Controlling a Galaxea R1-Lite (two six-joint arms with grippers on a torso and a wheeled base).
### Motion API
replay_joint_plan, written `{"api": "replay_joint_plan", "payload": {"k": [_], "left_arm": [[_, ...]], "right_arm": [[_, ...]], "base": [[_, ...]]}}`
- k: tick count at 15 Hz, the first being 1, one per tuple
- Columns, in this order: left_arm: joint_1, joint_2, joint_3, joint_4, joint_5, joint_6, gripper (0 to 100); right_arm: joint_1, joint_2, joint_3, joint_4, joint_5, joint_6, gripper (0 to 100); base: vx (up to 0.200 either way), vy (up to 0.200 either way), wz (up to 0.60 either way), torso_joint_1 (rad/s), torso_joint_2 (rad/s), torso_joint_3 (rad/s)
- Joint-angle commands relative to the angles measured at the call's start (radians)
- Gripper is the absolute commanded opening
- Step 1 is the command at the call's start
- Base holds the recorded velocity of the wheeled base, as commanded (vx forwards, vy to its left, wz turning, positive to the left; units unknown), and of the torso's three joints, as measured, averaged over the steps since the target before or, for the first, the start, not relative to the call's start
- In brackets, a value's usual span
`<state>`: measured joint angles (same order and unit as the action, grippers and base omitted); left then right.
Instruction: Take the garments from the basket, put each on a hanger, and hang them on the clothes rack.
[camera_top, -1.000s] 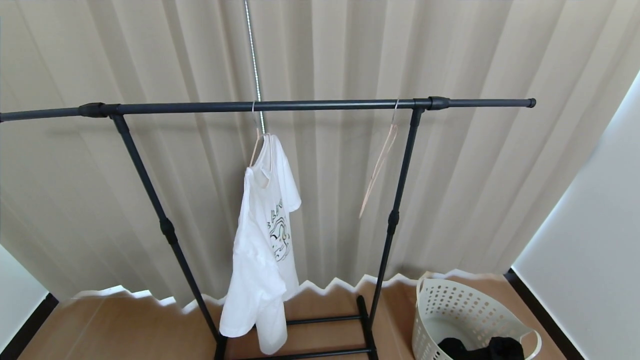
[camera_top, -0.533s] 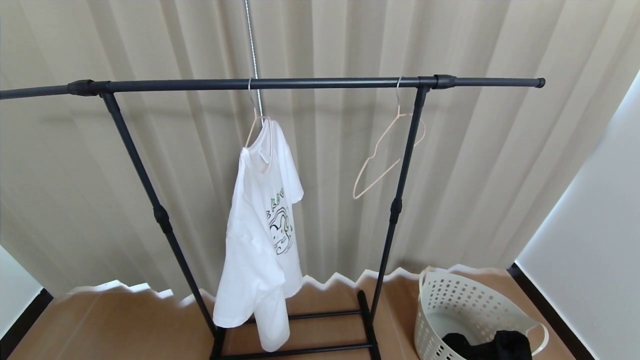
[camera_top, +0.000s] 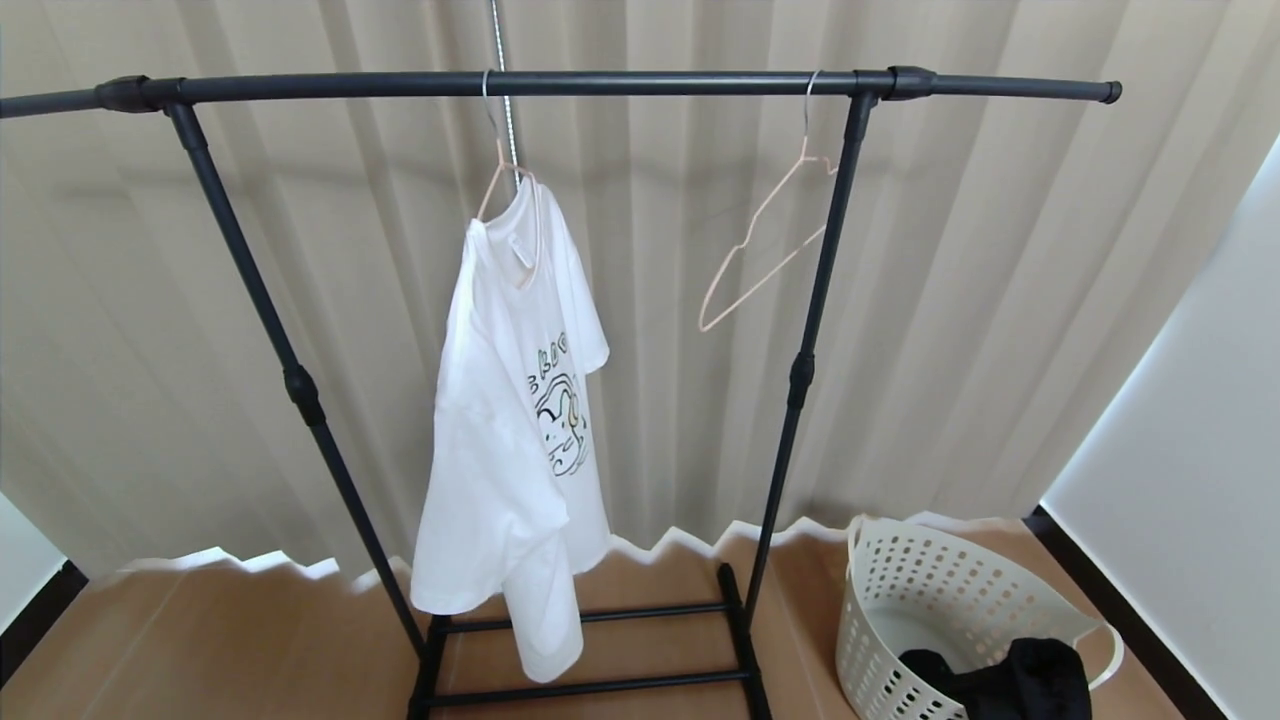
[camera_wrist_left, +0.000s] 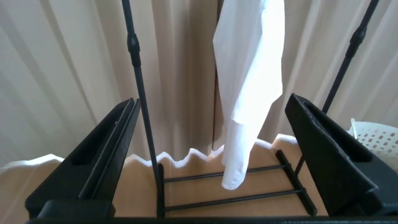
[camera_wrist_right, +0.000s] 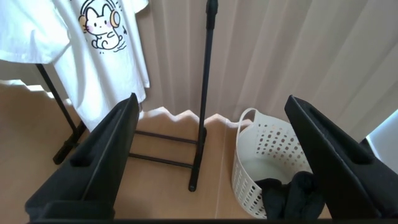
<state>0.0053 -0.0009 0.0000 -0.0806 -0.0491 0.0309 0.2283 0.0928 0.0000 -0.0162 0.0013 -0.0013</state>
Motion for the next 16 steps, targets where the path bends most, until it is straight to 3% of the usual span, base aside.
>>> {"api": "replay_joint_plan", "payload": {"k": [1,9,16], "left_arm": [[-0.001,0.001,0.0,-0.001,0.0,0.0,100],[0.001,0.001,0.0,-0.001,0.0,0.001,100],[-0.001,0.001,0.0,-0.001,0.0,0.001,100]], "right_arm": [[0.0,0.002,0.0,-0.001,0.0,0.0,100],[0.0,0.002,0.0,-0.001,0.0,0.0,100],[0.0,0.002,0.0,-0.001,0.0,0.0,100]], "base": [[0.0,0.0,0.0,-0.178,0.5,0.344],[0.0,0.0,0.0,-0.132,0.49,0.353],[0.0,0.0,0.0,-0.05,0.44,0.383]]}}
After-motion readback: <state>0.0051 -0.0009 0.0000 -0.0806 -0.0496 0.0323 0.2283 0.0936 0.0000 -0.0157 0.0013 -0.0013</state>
